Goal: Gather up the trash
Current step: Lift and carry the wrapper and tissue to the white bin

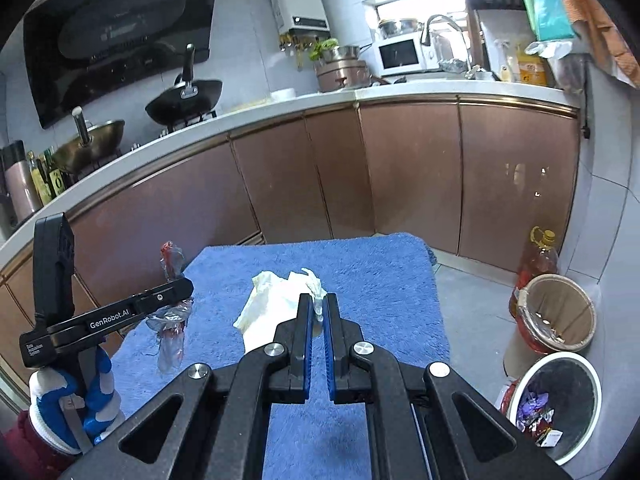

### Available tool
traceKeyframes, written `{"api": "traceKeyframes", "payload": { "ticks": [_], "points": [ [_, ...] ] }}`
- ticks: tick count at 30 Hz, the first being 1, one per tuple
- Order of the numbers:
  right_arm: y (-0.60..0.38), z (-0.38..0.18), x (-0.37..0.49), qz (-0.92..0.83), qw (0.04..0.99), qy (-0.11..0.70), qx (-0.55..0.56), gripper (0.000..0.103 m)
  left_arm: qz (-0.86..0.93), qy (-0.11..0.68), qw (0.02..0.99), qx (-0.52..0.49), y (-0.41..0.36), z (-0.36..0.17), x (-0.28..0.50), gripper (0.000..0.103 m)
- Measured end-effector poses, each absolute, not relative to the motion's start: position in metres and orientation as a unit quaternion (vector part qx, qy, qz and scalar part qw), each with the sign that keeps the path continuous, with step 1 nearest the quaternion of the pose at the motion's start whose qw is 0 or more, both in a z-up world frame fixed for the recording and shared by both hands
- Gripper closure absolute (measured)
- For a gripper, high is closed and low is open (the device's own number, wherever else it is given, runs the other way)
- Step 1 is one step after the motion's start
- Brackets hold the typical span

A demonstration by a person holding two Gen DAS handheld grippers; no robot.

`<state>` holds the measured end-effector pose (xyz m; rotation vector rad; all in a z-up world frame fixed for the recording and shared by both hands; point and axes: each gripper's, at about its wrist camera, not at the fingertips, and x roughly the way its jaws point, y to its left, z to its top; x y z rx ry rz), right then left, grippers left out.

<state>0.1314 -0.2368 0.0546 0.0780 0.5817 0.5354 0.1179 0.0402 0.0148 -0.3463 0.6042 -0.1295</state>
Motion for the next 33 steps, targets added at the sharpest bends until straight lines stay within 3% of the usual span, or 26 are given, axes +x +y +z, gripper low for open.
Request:
{"api": "traceKeyframes", "payload": {
  "ticks": [16,33],
  "points": [
    [-0.359,0.041,0.106,0.121,0.950,0.274,0.088,0.097,-0.168,0.313,0.927,-0.117,-0.077,0.028,0.156,0.087],
    [-0.494,-0.045,0.147,-0.071,0.938,0.328,0.092,0.097,-0.298,0.390,0.871,-0.019,-0.304,-0.041,0.255,0.086]
  ]
}}
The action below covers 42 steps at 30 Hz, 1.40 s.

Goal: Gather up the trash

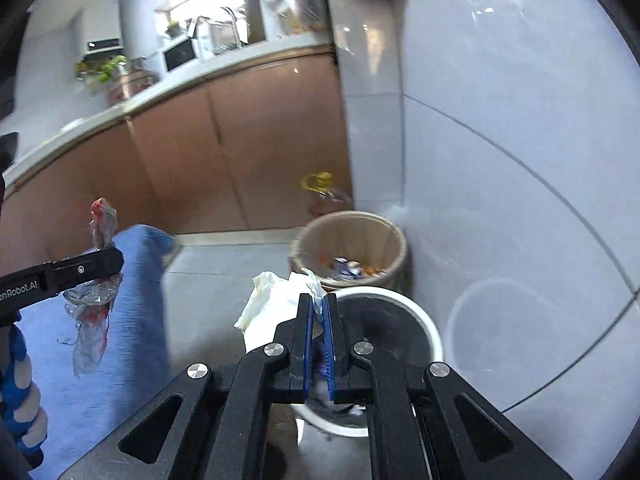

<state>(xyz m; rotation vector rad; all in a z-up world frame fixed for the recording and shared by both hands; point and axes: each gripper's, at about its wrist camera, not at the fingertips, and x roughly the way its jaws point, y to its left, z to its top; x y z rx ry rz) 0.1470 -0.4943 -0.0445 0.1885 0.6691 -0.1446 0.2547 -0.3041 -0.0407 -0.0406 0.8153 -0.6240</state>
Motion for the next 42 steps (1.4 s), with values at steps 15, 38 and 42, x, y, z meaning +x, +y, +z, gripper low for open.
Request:
{"api": "traceKeyframes", "payload": {
  "ticks": [15,38,42],
  "points": [
    [-0.549,-0.120,0.189,-0.122,0.913,0.372,0.115,0.094,-0.323,0.449,0.833,0.028,-0.429,-0.114,0.306,0.084],
    [-0.514,-0.096,0.167,-0.106,0.922,0.357,0.111,0.060,-0.304,0.429,0.850,0.014,-0.378,-0.084,0.280,0.063],
    [-0.491,-0.077,0.159,-0.091,0.928,0.346,0.101,0.054,-0.287,0.412,0.865,0.007,-0.347,-0.067,0.263,0.058]
  ]
}}
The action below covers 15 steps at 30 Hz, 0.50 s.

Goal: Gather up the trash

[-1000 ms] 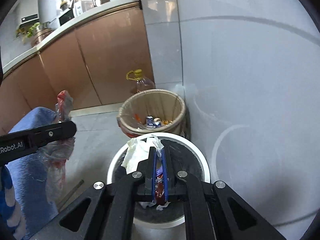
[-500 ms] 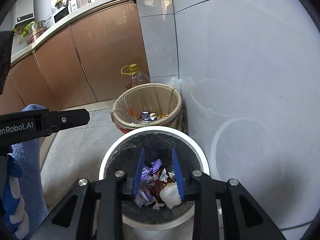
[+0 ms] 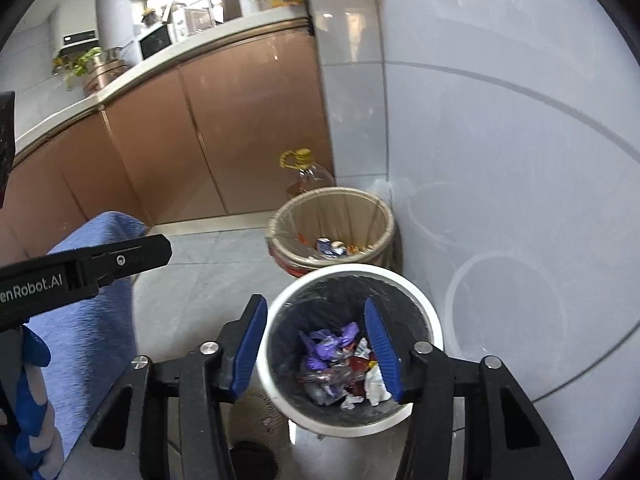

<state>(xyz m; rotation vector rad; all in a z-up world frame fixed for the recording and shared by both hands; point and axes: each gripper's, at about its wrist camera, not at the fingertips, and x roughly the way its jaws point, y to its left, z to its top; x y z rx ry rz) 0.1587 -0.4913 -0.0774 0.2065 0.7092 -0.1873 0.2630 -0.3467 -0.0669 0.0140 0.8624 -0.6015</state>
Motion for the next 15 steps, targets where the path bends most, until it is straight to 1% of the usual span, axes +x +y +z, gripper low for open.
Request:
{"api": "traceKeyframes", "payload": {
  "ticks": [4,10,15],
  "points": [
    [-0.469,-0.061,0.150,-0.078,0.934,0.336,0.092,0.050,-0.265,0.395,0.879,0.002,-0.310,-0.053,0.245,0.054],
    [-0.438,-0.040,0.139,-0.053,0.942,0.322,0.078,0.044,-0.230,0.377,0.897,-0.008,-0.254,-0.039,0.218,0.053],
    [-0.412,-0.026,0.126,-0.029,0.947,0.313,0.062,0.037,-0.199,0.344,0.917,-0.023,-0.209,-0.028,0.195,0.053]
  ]
}}
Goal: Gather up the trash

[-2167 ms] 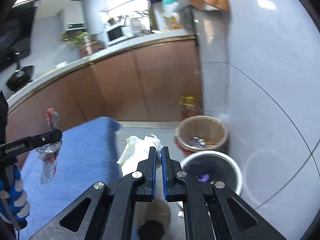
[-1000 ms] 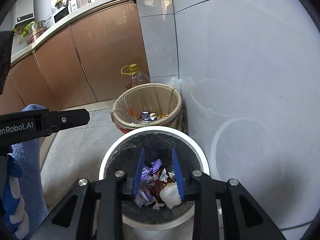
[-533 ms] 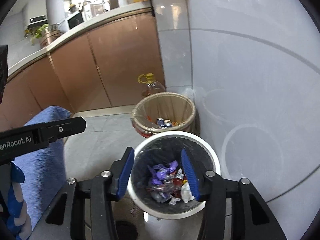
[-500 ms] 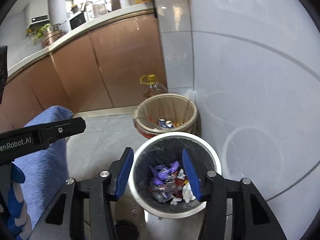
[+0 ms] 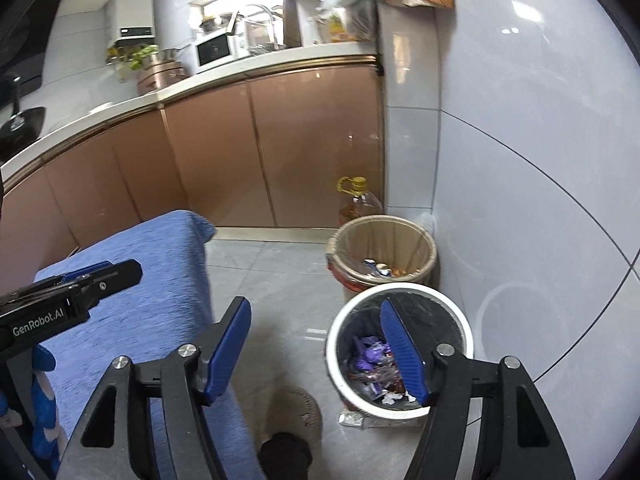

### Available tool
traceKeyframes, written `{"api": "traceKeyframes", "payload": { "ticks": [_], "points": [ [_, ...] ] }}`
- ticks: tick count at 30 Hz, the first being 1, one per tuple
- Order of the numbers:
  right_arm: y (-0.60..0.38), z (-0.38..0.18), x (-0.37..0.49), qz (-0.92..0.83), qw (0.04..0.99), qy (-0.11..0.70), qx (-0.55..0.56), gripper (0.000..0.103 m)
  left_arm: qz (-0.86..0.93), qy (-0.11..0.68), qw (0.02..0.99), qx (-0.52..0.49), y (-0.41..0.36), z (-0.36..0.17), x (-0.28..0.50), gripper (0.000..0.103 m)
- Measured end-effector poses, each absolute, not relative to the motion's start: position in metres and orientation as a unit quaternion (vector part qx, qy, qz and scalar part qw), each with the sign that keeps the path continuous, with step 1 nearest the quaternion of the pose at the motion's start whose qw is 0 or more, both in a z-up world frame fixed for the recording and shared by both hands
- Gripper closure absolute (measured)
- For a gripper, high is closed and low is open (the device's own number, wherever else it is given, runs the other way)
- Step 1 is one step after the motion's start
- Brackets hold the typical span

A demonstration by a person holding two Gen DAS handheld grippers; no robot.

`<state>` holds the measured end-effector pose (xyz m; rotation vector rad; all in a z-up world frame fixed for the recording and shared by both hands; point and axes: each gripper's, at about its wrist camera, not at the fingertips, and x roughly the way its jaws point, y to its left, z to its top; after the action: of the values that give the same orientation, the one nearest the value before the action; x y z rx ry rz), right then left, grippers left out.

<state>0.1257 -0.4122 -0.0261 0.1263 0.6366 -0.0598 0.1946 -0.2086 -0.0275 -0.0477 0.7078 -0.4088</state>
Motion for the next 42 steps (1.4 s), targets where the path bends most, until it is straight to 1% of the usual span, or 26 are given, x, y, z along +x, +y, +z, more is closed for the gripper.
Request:
{"api": "traceKeyframes", "payload": {
  "ticks": [11,12,13,14,16,26,42],
  "points": [
    [-0.373,-0.002,0.097,-0.001,0.956,0.289,0.039,0.025,-0.140,0.313,0.939,-0.039,-0.137,-0.004,0.149,0.053],
    [-0.369,0.000,0.093,0.002,0.957,0.286,0.037,0.024,-0.135,0.313,0.939,-0.040,-0.132,-0.003,0.145,0.052],
    [-0.366,0.002,0.091,0.004,0.958,0.284,0.034,0.022,-0.130,0.314,0.940,-0.042,-0.127,-0.002,0.141,0.047],
    [-0.363,0.004,0.088,0.005,0.959,0.281,0.032,0.019,-0.126,0.312,0.941,-0.044,-0.122,-0.001,0.138,0.045],
    [-0.356,0.008,0.083,0.010,0.961,0.276,0.027,0.018,-0.113,0.306,0.944,-0.048,-0.112,0.002,0.129,0.042],
    [-0.334,0.019,0.066,0.032,0.965,0.262,0.008,0.008,-0.068,0.289,0.953,-0.066,-0.063,0.011,0.095,0.039],
    [-0.315,0.018,0.052,0.056,0.965,0.255,0.000,0.004,-0.015,0.259,0.964,-0.053,-0.040,0.019,0.057,0.039]
  ]
}}
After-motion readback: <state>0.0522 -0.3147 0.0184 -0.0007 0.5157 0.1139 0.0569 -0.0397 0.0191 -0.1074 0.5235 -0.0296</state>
